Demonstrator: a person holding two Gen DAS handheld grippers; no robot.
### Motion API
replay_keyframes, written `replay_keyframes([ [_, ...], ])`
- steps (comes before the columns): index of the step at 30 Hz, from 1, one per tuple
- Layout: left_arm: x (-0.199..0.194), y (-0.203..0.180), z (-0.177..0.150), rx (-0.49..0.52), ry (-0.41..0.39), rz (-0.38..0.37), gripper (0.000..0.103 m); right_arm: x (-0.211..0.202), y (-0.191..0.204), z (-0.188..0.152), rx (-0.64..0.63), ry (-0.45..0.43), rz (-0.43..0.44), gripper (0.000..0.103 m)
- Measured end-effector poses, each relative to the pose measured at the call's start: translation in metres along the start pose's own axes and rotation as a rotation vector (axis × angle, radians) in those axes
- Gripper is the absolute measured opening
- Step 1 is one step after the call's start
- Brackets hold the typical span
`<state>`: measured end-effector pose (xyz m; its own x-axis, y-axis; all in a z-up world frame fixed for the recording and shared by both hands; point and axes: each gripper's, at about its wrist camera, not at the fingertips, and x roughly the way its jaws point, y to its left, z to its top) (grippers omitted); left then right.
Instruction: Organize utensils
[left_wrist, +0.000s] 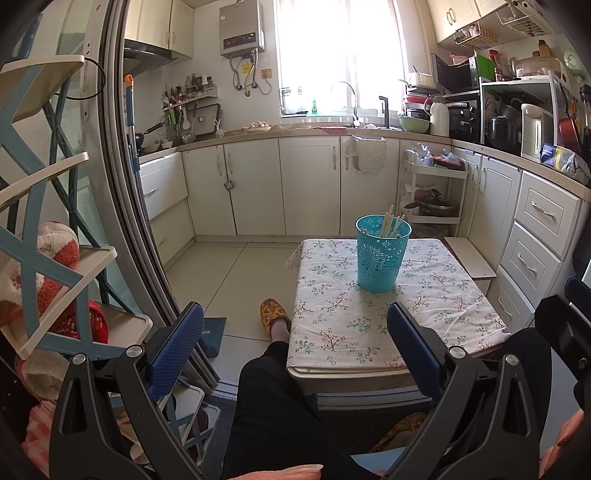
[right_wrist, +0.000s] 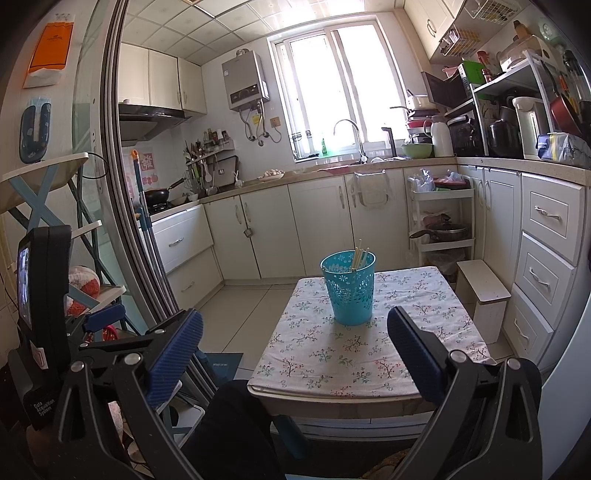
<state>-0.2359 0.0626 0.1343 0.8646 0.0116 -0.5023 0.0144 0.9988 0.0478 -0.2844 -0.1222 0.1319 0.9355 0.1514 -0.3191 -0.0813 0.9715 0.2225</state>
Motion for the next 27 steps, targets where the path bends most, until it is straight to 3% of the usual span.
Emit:
replay_keyframes([
  [27,0.0001,0.0014,0.0003,0.0,0.001,-0.001,0.095,0.0007,0.0009,0.0004,-0.001,0.003,0.0,0.096],
])
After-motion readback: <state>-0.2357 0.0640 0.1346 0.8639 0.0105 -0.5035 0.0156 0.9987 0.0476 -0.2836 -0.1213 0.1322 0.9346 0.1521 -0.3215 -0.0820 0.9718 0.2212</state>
